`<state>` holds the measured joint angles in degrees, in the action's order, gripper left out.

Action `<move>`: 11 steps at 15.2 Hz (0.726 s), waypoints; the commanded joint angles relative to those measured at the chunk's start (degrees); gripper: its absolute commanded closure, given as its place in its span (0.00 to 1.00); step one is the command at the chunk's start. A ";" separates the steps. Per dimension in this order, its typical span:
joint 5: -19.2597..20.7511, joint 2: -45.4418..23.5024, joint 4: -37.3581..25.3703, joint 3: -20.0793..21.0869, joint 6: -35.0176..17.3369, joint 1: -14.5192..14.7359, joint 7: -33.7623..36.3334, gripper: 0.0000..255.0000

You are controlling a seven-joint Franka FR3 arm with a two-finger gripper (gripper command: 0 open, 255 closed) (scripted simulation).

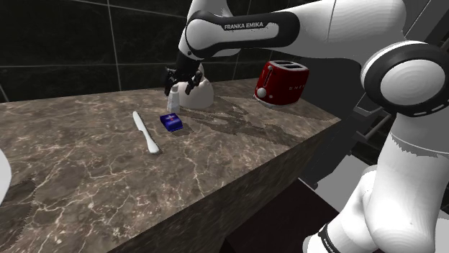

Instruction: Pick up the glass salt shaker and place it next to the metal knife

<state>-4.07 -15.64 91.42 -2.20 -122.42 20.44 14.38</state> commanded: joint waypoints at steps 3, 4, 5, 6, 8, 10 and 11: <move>0.00 0.00 0.00 0.00 0.00 0.00 0.00 0.00; 0.06 0.86 -0.64 -0.04 1.50 -0.03 0.04 0.00; 0.13 1.66 -1.37 -0.08 3.03 -0.06 0.08 0.00; 0.18 2.40 -2.19 -0.12 4.59 -0.10 0.12 0.00; 0.22 2.94 -2.91 -0.15 5.85 -0.13 0.15 0.00; 0.22 2.94 -2.90 -0.15 5.85 -0.13 0.15 0.00; 0.22 2.94 -2.90 -0.15 5.85 -0.13 0.15 0.00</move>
<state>-3.85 -12.69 88.63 -2.35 -116.70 20.30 14.51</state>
